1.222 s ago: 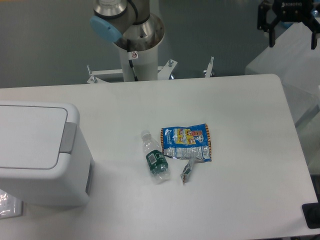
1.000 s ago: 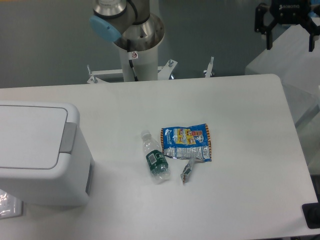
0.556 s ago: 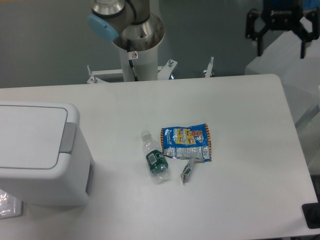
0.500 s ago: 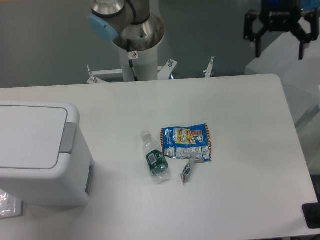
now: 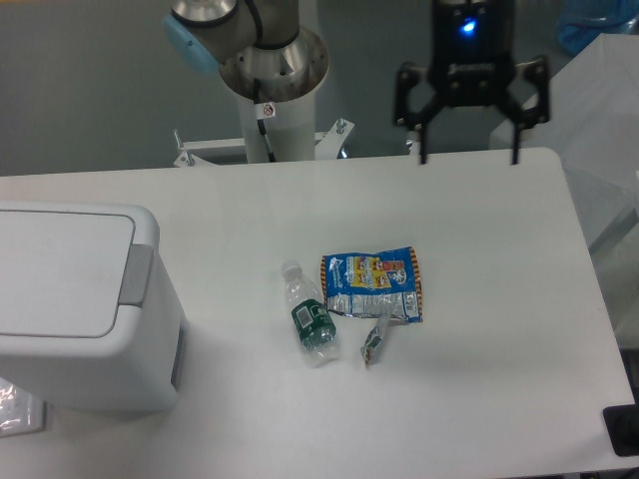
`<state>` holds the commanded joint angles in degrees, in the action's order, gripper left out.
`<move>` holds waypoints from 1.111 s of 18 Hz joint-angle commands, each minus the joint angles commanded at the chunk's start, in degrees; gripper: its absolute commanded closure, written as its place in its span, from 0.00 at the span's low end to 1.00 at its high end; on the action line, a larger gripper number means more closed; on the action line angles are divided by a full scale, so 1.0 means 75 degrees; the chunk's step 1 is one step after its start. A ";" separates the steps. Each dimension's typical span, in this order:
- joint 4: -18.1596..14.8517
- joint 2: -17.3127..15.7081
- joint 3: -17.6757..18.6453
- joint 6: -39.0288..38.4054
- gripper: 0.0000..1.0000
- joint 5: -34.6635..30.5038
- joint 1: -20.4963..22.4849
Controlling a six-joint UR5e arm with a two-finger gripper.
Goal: Open the trash can
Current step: 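Move the open gripper over the white trash can lid edge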
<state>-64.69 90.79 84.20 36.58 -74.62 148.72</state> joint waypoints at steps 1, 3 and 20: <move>0.0012 0.0023 0.0000 -0.0165 0.00 -0.0011 -0.0175; 0.0000 0.0151 -0.0023 -0.0365 0.00 0.0000 -0.0608; 0.1137 0.1090 0.0340 -0.4374 0.00 0.0504 -0.2544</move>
<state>-56.16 98.96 86.75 3.78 -70.84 129.64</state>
